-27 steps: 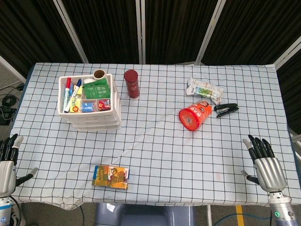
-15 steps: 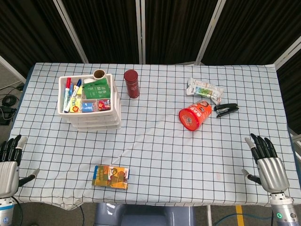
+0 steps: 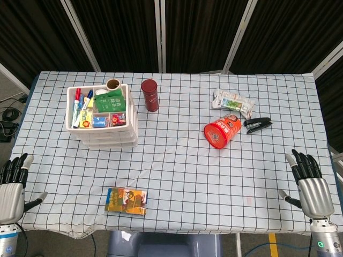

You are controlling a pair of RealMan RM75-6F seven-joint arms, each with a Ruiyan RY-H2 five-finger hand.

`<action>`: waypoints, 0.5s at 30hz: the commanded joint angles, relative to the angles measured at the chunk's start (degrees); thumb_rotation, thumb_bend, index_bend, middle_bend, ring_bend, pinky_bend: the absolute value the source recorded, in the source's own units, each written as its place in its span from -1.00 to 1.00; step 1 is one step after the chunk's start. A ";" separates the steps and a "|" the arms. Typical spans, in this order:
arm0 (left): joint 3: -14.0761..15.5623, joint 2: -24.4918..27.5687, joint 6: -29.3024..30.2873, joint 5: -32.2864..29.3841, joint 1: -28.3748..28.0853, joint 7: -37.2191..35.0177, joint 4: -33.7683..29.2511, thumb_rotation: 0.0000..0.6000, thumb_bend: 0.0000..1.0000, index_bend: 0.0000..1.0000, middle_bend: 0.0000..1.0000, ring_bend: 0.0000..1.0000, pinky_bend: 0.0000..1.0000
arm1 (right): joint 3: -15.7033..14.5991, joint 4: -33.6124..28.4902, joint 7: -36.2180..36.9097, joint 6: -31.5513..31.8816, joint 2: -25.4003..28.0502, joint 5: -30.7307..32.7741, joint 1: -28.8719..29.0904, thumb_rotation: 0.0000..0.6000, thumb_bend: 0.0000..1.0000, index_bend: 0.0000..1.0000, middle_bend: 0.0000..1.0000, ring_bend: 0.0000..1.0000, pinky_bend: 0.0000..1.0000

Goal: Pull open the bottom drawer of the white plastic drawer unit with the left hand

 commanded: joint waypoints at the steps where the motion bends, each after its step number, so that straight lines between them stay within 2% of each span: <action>1: 0.11 -0.08 -0.24 0.25 -0.18 -0.31 0.00 1.00 -0.89 -1.00 -1.00 -1.00 -1.00 | -0.03 -0.03 0.07 -0.15 0.06 0.12 -0.02 1.00 -0.94 -1.00 -1.00 -1.00 -1.00; 2: 0.12 -0.17 -0.22 0.50 -0.27 -0.63 0.03 1.00 -0.87 -1.00 -1.00 -1.00 -0.99 | -0.06 -0.08 0.11 -0.16 0.10 0.09 -0.02 1.00 -0.94 -1.00 -1.00 -1.00 -1.00; 4: 0.08 -0.48 0.00 1.20 -0.50 -1.69 0.15 1.00 -0.72 -1.00 -0.80 -0.73 -0.75 | -0.10 -0.16 0.17 -0.08 0.17 -0.08 -0.04 1.00 -0.94 -1.00 -1.00 -1.00 -1.00; 6: -0.26 -1.27 0.70 2.11 -0.80 -3.52 0.45 1.00 -0.42 -0.99 -0.15 -0.06 -0.18 | -0.13 -0.20 0.20 -0.07 0.20 -0.15 -0.05 1.00 -0.94 -1.00 -1.00 -1.00 -1.00; 8: 0.05 -2.05 0.33 2.80 -1.21 -6.95 0.54 1.00 -0.20 -0.95 0.28 0.32 0.13 | -0.10 -0.28 0.27 -0.12 0.28 -0.03 -0.07 1.00 -0.94 -1.00 -1.00 -1.00 -1.00; 9: 0.31 -2.28 -0.33 2.86 -1.52 -9.19 0.27 1.00 -0.09 -0.93 0.41 0.45 0.22 | -0.07 -0.32 0.29 -0.12 0.33 0.03 -0.08 1.00 -0.94 -1.00 -1.00 -1.00 -1.00; 12: 0.92 -2.52 -4.11 1.87 -3.06 -17.72 -0.63 1.00 0.12 -0.92 0.61 0.64 0.37 | 0.09 -0.53 0.62 -0.02 0.57 0.22 -0.14 1.00 -0.94 -1.00 -1.00 -1.00 -1.00; 15: 1.24 -2.05 -9.72 -0.23 -5.30 -25.39 -2.27 1.00 0.24 -0.91 0.71 0.72 0.48 | 0.18 -0.74 1.02 -0.09 0.88 0.44 -0.17 1.00 -0.94 -1.00 -1.00 -1.00 -1.00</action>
